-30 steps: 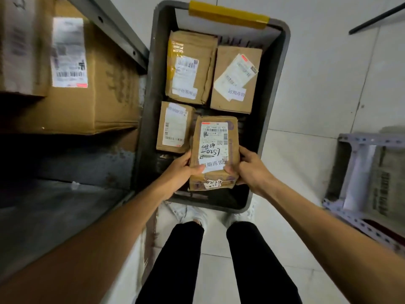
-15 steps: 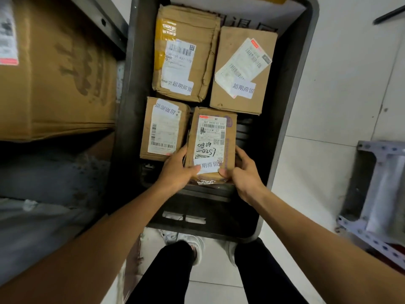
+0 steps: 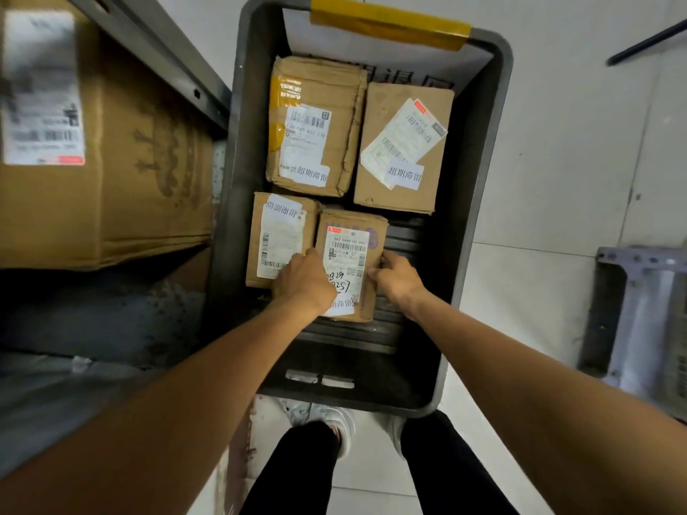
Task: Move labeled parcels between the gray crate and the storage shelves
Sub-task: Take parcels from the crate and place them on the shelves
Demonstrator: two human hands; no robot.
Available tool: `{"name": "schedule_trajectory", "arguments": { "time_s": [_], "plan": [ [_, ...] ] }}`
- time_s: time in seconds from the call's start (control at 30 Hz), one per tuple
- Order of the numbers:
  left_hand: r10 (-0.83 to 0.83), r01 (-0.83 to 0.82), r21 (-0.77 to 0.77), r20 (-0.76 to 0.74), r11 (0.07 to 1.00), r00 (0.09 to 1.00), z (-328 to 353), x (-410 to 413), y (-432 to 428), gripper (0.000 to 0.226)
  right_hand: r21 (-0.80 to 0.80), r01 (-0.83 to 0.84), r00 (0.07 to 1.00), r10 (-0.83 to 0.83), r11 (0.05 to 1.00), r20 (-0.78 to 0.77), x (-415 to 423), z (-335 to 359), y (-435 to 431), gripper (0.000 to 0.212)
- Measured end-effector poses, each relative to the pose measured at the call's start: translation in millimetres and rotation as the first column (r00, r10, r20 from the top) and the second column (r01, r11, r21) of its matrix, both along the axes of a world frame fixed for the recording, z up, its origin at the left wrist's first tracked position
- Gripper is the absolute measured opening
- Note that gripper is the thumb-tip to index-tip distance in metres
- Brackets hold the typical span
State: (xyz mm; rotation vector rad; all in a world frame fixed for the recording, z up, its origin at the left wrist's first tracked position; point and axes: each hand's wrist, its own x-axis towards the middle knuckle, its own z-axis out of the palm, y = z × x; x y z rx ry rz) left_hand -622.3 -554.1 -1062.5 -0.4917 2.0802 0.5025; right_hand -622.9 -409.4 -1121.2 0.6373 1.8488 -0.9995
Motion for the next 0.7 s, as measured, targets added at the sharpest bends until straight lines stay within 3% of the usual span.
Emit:
{"name": "schedule_trajectory", "arguments": {
  "time_s": [0.1, 0.17, 0.23, 0.37, 0.47, 0.6, 0.7],
  "plan": [
    [-0.076, 0.076, 0.005, 0.023, 0.997, 0.997, 30, -10, -1, 0.010, 0.067, -0.343, 0.938, 0.345, 0.937, -0.032, -24, 39, 6, 0.037],
    [-0.130, 0.129, 0.009, 0.033, 0.992, 0.991, 56, -18, 0, 0.007, 0.098, -0.577, 0.813, 0.581, 0.811, -0.020, -38, 72, 8, 0.043],
    [-0.161, 0.161, 0.017, 0.037, 0.987, 0.986, 85, -29, 2, 0.008, 0.101, -0.704, 0.705, 0.709, 0.703, -0.015, -50, 108, 9, 0.044],
    [-0.243, 0.242, 0.055, 0.015, 0.969, 0.970, 152, -51, 4, 0.015, 0.137, -0.786, 0.606, 0.795, 0.603, -0.024, -74, 182, 12, 0.046],
    [-0.334, 0.333, 0.051, -0.005, 0.941, 0.943, 212, -67, 9, 0.039, 0.166, -0.810, 0.568, 0.823, 0.562, -0.019, -92, 252, 18, 0.052],
    [-0.380, 0.383, 0.029, -0.083, 0.923, 0.921, 322, -87, 17, 0.047, 0.245, -0.825, 0.516, 0.855, 0.510, -0.043, -118, 366, 32, 0.059],
    [-0.395, 0.397, -0.033, -0.190, 0.917, 0.899, 420, -96, 21, 0.047, 0.310, -0.838, 0.446, 0.891, 0.449, -0.085, -136, 463, 38, 0.052]
  ]
}}
